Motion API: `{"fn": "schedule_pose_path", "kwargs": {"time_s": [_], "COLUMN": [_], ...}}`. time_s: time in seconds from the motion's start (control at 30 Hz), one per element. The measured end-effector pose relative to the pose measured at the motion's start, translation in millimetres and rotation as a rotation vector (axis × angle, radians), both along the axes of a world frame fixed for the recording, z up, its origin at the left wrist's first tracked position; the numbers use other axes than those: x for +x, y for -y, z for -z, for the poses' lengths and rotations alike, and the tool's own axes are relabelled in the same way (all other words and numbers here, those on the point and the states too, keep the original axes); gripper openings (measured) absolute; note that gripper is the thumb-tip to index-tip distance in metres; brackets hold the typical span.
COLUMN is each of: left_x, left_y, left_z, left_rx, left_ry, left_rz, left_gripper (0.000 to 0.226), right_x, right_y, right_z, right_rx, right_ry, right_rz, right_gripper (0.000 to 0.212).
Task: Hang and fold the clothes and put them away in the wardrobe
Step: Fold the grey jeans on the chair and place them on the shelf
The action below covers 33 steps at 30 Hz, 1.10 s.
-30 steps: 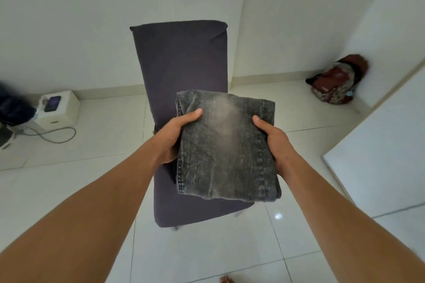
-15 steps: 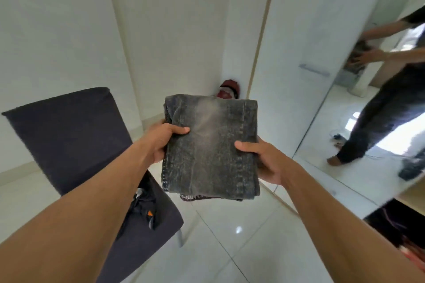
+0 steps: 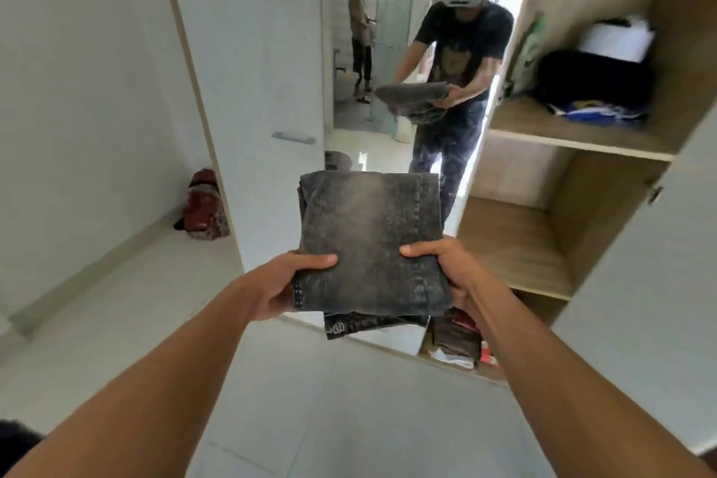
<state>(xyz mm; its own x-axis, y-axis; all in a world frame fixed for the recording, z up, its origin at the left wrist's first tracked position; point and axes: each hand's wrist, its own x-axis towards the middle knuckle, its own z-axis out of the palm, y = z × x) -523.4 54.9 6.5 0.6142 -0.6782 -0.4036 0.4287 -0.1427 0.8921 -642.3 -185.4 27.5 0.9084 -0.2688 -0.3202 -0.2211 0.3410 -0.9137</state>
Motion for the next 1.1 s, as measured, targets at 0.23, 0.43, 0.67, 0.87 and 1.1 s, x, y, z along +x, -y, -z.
{"fn": "schedule_pose_path", "kwargs": {"time_s": [0.23, 0.43, 0.67, 0.87, 1.1], "left_x": [-12.3, -7.6, 28.6, 44.5, 63.0], "left_y": [143.6, 233.1, 313.4, 386.6, 499.2], "left_z": [-17.7, -12.4, 26.4, 66.9, 123.6], "left_rx": [-0.021, -0.062, -0.067, -0.049, -0.021], "left_ry": [0.07, 0.084, -0.004, -0.101, -0.009], "left_rz": [0.09, 0.039, 0.108, 0.14, 0.079], "left_gripper": [0.06, 0.059, 0.053, 0.058, 0.065], "right_x": [-50.0, -66.2, -61.3, -46.4, -16.5], "right_y": [116.3, 178.4, 234.9, 289.1, 404.1], "right_z": [-9.8, -0.6, 47.4, 81.5, 143.5], "right_rx": [-0.018, 0.026, 0.089, 0.13, 0.113], "right_ry": [-0.058, -0.076, -0.048, -0.052, -0.033], "right_rz": [0.134, 0.202, 0.298, 0.455, 0.564], "right_gripper": [0.034, 0.04, 0.055, 0.04, 0.057]}}
